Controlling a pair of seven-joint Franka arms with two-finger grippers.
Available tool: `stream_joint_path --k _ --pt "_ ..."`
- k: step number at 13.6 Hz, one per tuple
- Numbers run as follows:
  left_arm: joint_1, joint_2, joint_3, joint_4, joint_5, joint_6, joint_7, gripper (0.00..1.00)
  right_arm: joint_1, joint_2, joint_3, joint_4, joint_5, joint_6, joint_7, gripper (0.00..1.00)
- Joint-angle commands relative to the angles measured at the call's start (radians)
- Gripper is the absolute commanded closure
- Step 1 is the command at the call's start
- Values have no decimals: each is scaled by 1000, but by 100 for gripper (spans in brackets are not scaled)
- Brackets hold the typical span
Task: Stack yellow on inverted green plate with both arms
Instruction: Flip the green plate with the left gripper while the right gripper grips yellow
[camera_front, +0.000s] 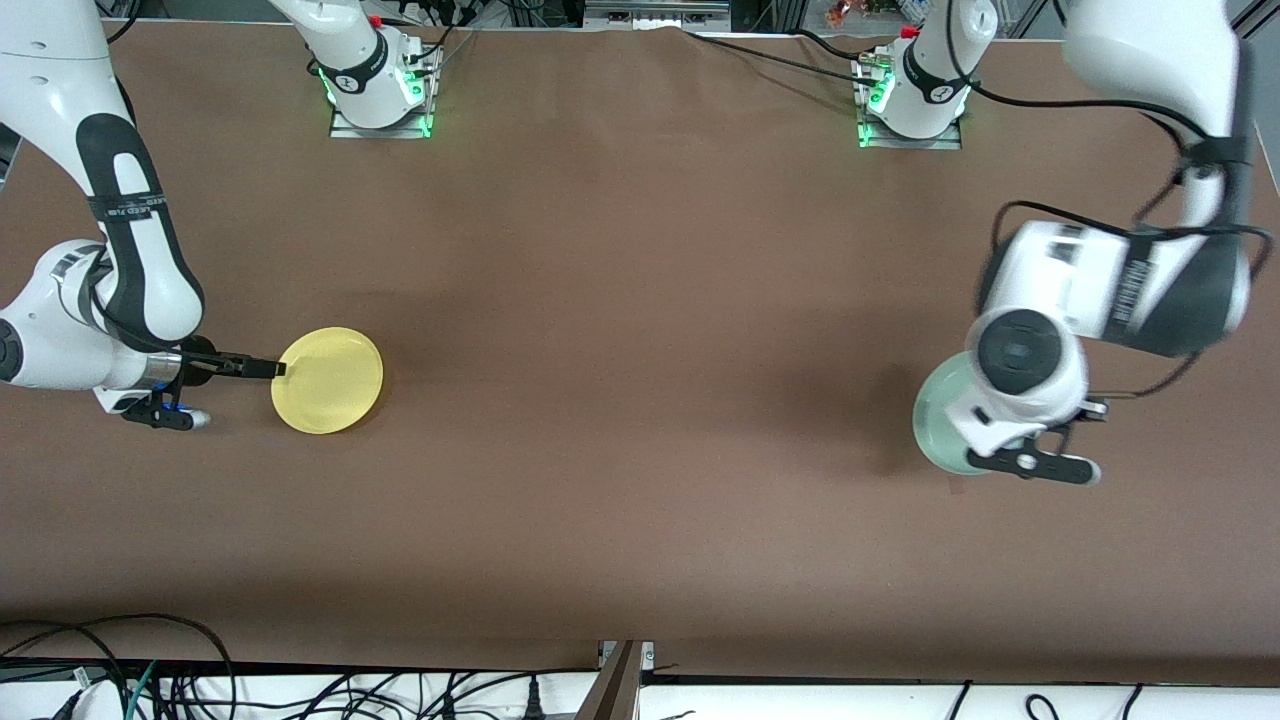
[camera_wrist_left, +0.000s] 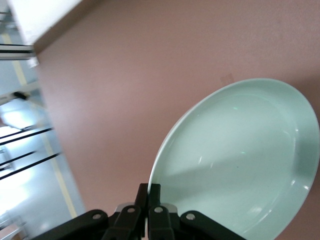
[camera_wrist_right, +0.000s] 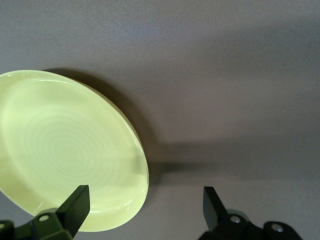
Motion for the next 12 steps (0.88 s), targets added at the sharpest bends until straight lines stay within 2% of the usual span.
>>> stream_joint_path --k 1,4,6,9,10,12 --pt "-180 18 29 23 160 -141 -163 100 -12 -8 9 -70 21 110 -85 0" --pt "-361 99 35 25 180 -224 -353 100 -12 -5 11 -72 22 112 -90 0" --pt "-481 158 38 25 246 -299 -488 100 -12 -5 14 -75 36 111 -90 0" --pt "-617 218 41 23 338 -336 -527 100 -13 7 14 -75 65 112 -128 0" --pt "-653 247 44 23 388 -353 -528 100 -13 10 14 -75 88 115 -150 5" --pt "-713 294 52 25 418 -363 -550 100 -12 11 14 -73 90 112 -158 37"
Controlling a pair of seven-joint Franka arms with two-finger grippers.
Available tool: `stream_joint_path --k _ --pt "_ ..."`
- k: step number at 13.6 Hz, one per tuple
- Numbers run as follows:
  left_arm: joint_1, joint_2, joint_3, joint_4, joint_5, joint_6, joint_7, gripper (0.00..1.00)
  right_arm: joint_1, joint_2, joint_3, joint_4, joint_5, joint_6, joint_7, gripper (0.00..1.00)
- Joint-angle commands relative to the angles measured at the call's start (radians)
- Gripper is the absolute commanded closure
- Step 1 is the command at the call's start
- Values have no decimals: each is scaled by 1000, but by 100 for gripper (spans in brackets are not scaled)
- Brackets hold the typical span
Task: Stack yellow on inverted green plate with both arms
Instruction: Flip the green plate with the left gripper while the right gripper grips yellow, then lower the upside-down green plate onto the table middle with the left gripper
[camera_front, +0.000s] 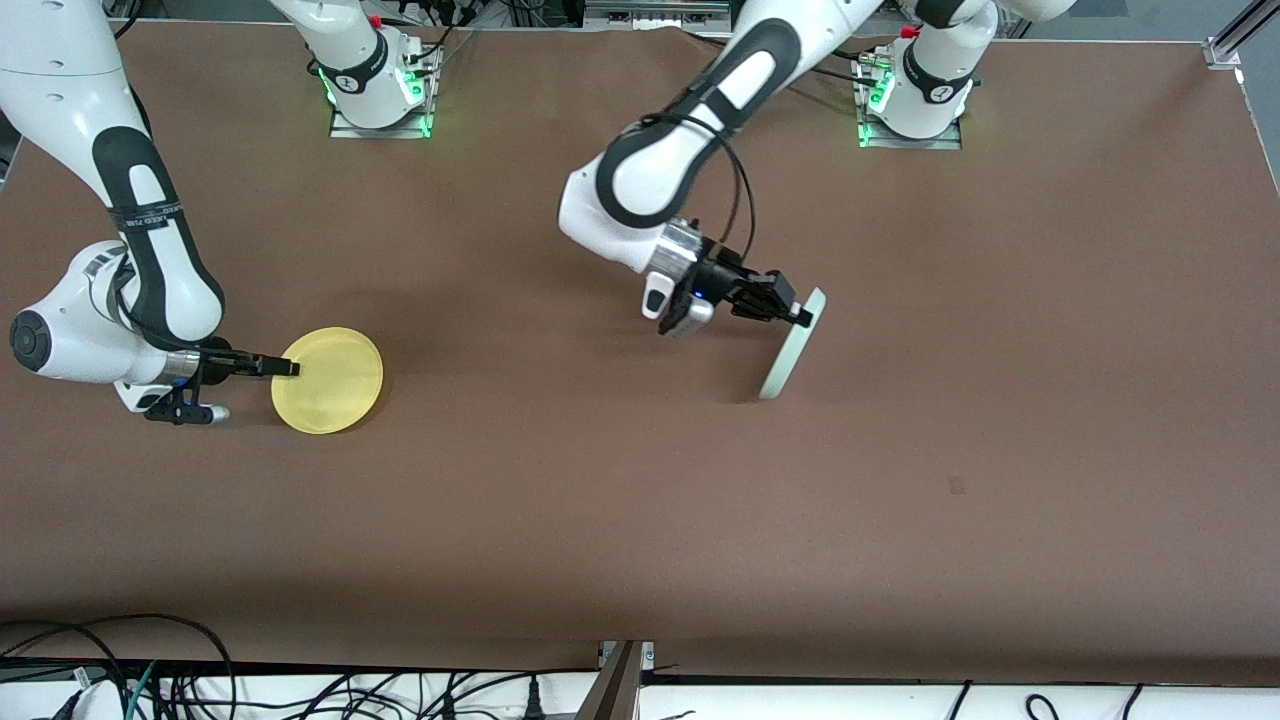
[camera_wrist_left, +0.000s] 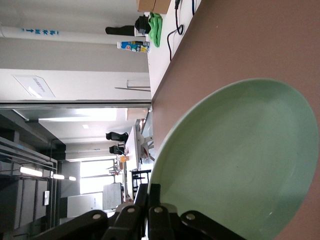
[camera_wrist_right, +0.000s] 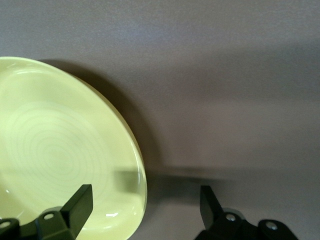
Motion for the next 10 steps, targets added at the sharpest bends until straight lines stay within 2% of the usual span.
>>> stream_joint_path --k 1,4,5,7,10 --pt "-70 65 32 26 40 -23 -37 100 -12 -2 10 -8 23 11 -33 55" --pt "-177 123 112 32 40 -19 -62 100 -12 -2 12 -3 23 8 -42 84" --pt "-212 153 146 51 40 -19 -62 100 -12 -2 12 -2 23 8 -47 91" --pt "-260 197 192 77 40 -19 -63 100 -12 -2 12 0 23 7 -49 100" --pt "-269 206 195 95 35 -19 -62 98 -12 -5 12 18 23 8 -94 100"
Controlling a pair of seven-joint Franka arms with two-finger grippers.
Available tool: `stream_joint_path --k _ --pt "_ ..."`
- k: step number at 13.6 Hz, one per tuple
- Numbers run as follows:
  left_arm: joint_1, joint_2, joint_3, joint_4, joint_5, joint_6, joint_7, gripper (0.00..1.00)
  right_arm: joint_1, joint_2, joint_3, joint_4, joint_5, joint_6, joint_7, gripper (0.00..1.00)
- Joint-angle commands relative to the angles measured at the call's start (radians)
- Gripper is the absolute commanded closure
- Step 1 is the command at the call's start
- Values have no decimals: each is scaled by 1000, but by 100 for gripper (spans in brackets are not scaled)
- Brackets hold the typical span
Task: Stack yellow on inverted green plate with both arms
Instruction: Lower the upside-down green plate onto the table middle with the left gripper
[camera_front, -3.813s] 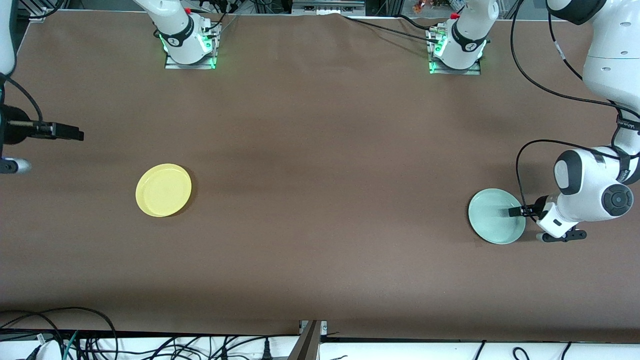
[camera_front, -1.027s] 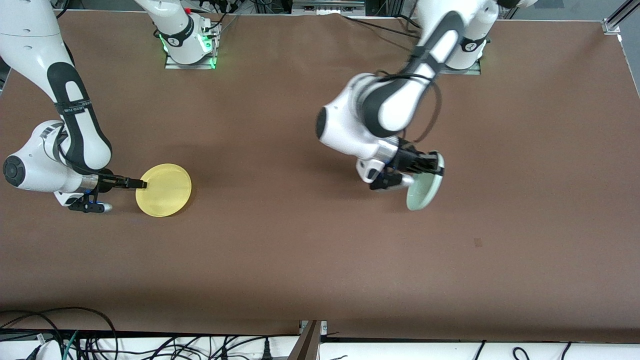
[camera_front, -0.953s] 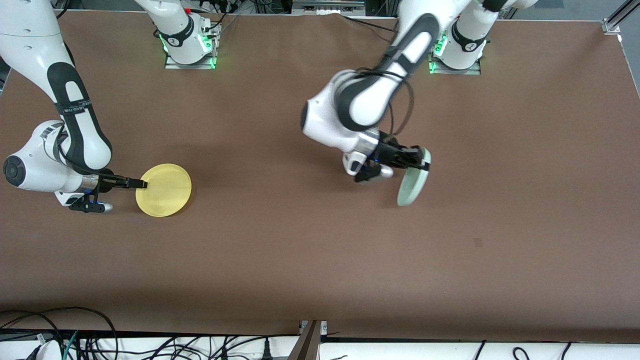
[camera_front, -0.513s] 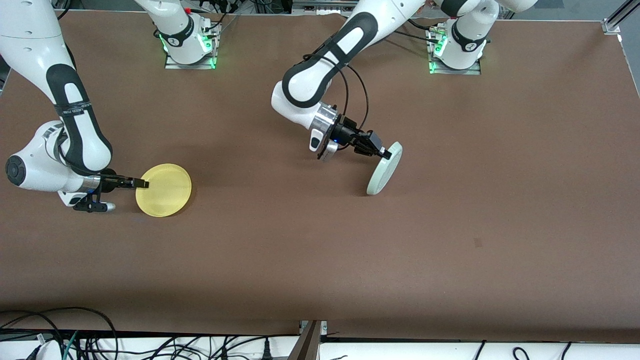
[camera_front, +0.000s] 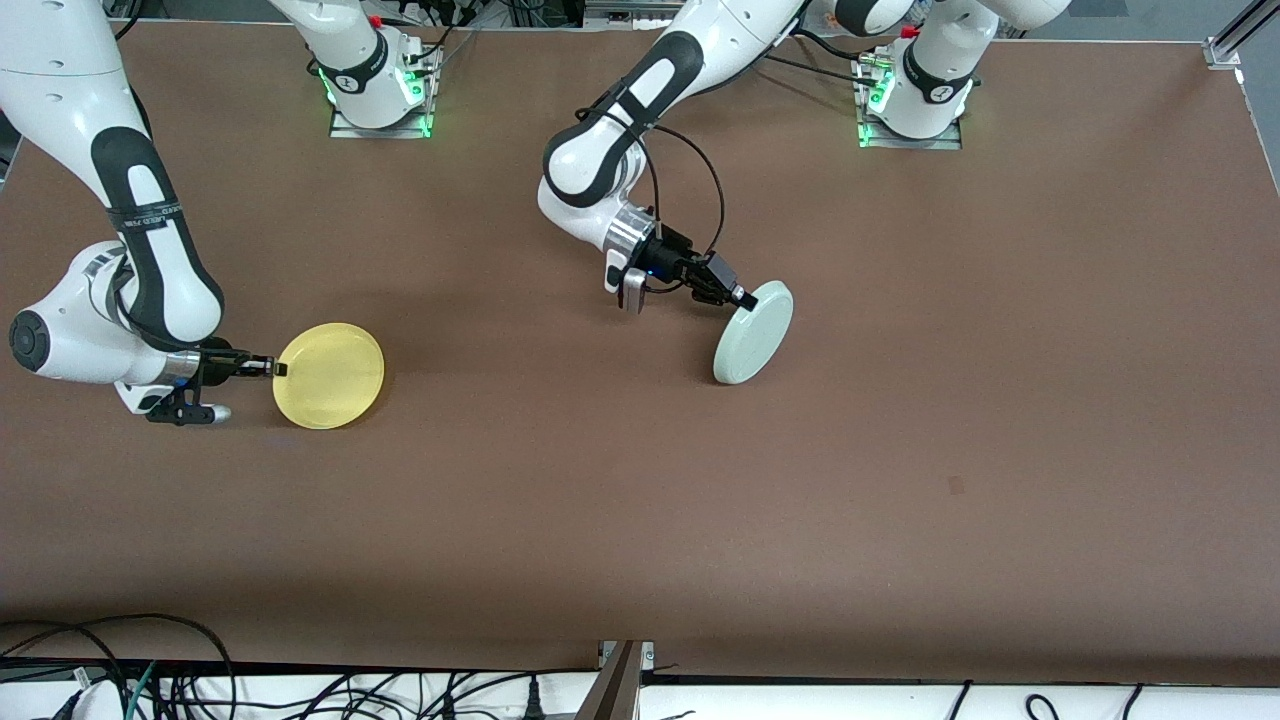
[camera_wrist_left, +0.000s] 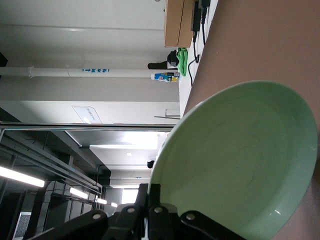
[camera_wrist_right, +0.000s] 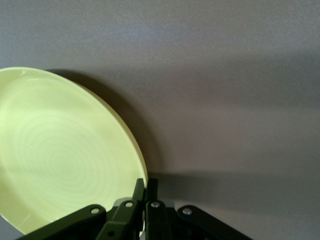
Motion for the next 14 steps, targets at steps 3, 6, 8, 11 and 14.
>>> stream_joint_path --k 3,6,8,11,14 --pt "-34 36 3 52 3 -10 -2 0 -10 -23 13 52 15 -32 -61 100" --pt "-54 30 3 54 -48 -7 -33 0 -12 -22 13 154 18 -168 -59 100" --pt "-55 26 -26 60 -68 10 -76 0 -9 -22 13 208 18 -234 -59 100" --pt "-51 23 -95 60 -97 83 -217 0 -1 -22 17 268 16 -319 -56 100" --pt "-55 18 -104 97 -106 145 -251 0 10 -22 17 305 15 -369 -58 100"
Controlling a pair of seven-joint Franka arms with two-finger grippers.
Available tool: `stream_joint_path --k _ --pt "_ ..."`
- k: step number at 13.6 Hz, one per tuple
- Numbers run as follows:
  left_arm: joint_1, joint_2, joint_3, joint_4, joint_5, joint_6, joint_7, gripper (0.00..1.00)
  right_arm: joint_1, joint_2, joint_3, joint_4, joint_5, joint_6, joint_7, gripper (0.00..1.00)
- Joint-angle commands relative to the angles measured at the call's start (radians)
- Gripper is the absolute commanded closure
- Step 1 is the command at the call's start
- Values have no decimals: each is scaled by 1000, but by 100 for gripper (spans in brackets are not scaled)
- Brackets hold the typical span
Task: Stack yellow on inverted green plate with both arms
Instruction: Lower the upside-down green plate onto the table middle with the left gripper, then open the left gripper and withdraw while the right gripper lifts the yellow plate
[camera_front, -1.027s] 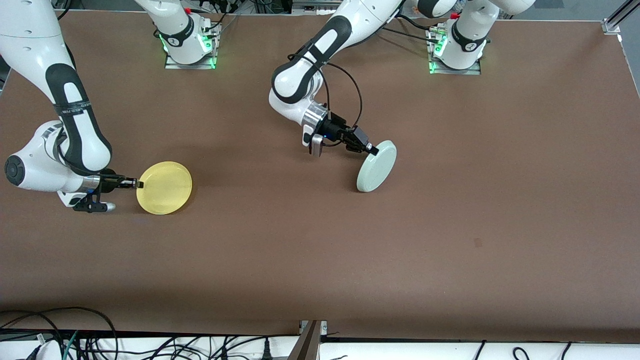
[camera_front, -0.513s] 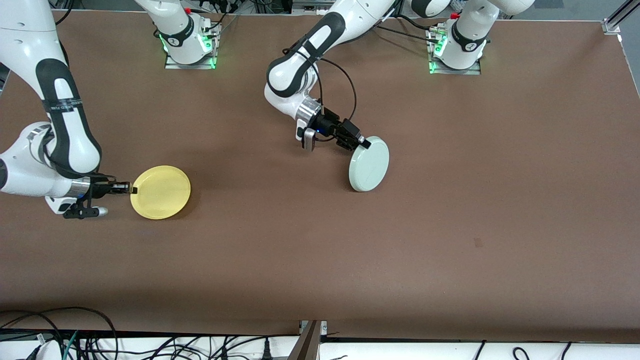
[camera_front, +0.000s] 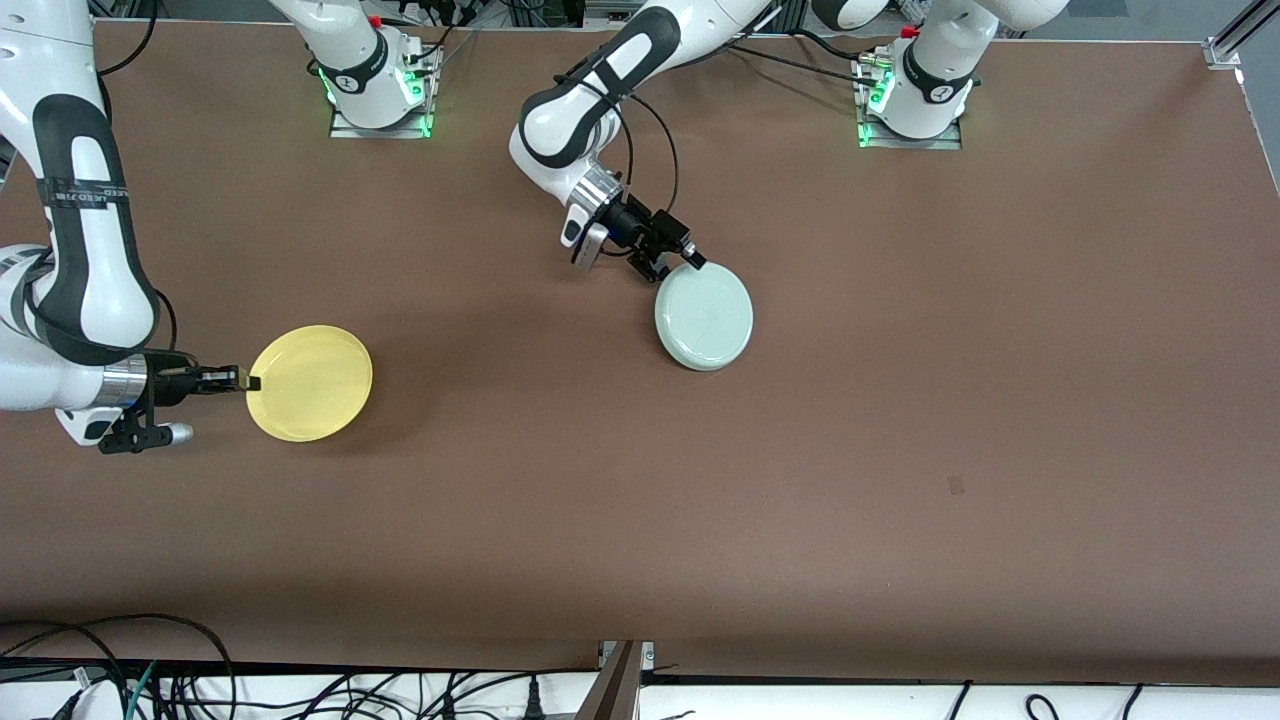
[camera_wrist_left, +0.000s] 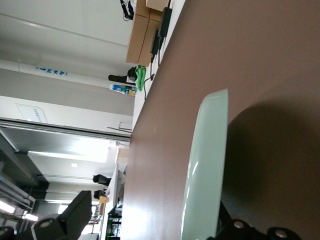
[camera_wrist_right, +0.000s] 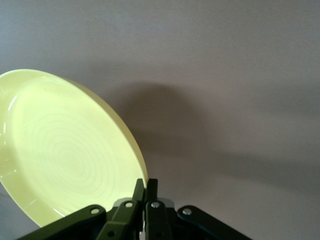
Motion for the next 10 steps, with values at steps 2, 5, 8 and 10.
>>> stream_joint_path --k 2,5,8,10 --pt "4 3 -29 118 -23 38 -5 0 13 -7 3 60 13 -77 -15 100" --pt "-3 3 -41 196 -34 67 1 0 31 -7 2 122 9 -145 -4 100" --pt "-1 3 -72 250 -46 81 -11 0 45 -8 2 125 9 -163 -2 100" --pt "64 -49 -93 261 -147 126 -12 0 72 -7 2 119 11 -185 -1 100"
